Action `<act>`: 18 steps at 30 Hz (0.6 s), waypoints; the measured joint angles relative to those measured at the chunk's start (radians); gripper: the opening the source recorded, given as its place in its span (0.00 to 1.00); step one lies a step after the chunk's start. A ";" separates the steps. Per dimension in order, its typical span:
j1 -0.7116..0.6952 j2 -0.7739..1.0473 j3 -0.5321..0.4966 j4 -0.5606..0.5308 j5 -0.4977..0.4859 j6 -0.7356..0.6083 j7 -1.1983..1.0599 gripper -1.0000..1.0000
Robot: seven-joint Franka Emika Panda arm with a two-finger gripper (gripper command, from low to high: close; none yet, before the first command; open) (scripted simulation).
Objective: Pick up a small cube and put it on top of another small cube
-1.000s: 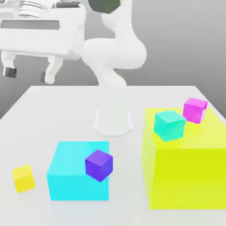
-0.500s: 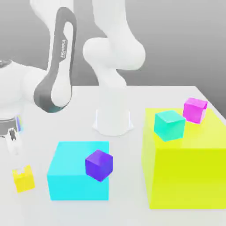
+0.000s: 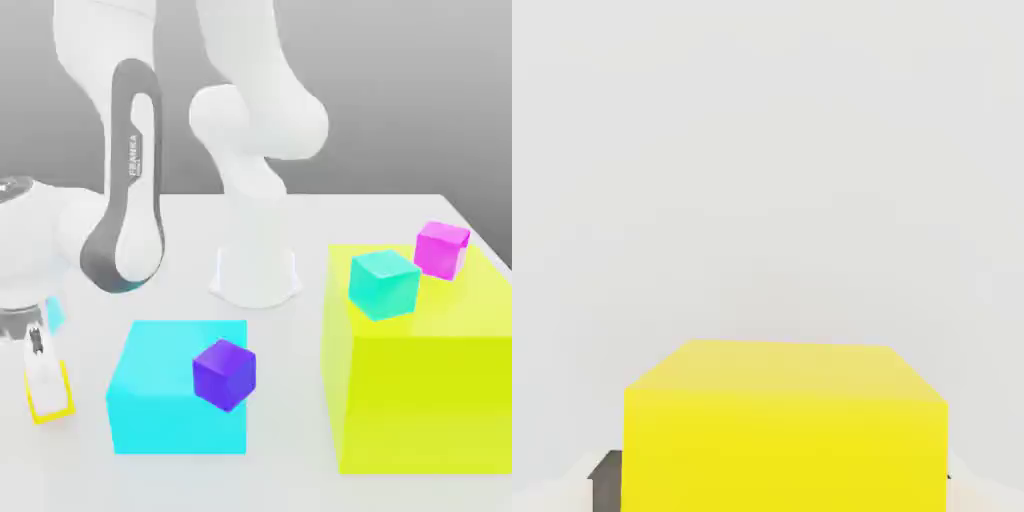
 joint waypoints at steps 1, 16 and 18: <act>0.014 -0.036 0.003 0.000 -0.017 -0.034 0.027 0.00; 0.420 -0.553 0.334 0.107 0.029 -0.642 0.524 0.00; 0.474 -0.618 0.387 0.121 0.060 -0.720 0.576 0.00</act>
